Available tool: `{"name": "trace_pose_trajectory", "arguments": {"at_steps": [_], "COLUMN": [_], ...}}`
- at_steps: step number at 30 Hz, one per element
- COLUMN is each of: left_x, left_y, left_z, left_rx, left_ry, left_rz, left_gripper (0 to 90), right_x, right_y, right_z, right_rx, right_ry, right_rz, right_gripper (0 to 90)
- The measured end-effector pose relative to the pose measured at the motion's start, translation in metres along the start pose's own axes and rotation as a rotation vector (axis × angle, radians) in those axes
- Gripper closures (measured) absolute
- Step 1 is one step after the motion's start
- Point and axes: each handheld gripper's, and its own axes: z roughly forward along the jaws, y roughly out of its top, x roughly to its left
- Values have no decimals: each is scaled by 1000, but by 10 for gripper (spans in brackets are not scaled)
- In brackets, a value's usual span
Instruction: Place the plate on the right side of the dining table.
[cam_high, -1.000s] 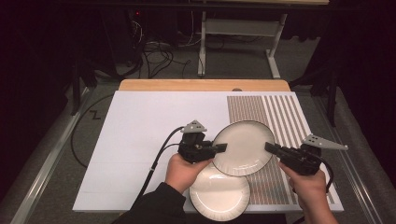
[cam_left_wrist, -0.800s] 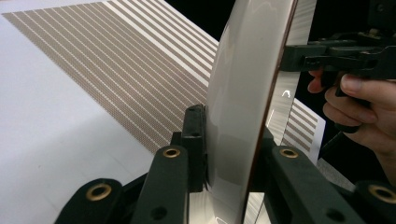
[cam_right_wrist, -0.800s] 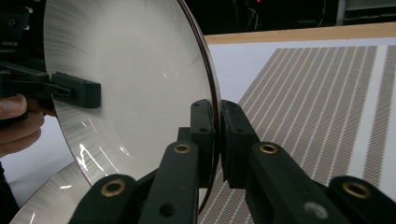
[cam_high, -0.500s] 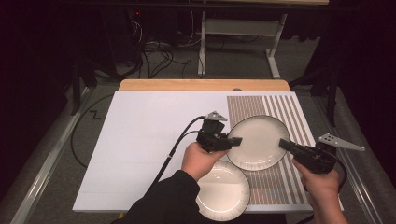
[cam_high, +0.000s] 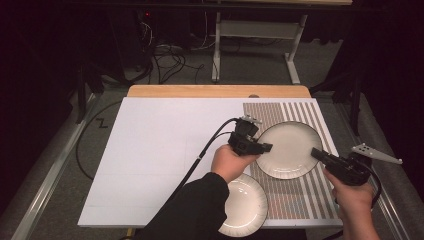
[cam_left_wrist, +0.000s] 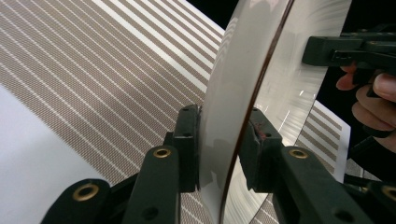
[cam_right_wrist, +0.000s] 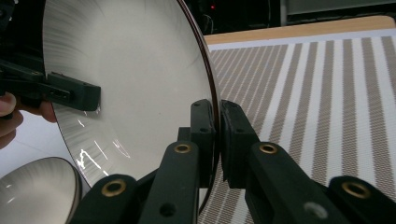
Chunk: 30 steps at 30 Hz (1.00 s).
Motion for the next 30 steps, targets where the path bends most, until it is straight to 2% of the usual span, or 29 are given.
{"name": "trace_pose_trajectory", "arguments": {"at_steps": [4, 7, 19, 30], "left_x": [3, 4, 13, 14], "left_y": [2, 4, 0, -1], "left_z": [13, 21, 49, 61], "left_rx": [12, 34, 69, 104], "left_ry": [-6, 4, -15, -1], "left_rz": [2, 11, -39, -47], "left_gripper": [686, 676, 659, 644], "right_x": [-6, -10, -23, -29], "right_y": [-2, -3, -13, -19], "right_z": [-1, -1, 4, 6], "right_rx": [6, 14, 50, 64], "right_ry": [-26, -46, -101, -122], "right_rz": [0, -5, -2, -7], "right_gripper": [870, 870, 869, 869]}}
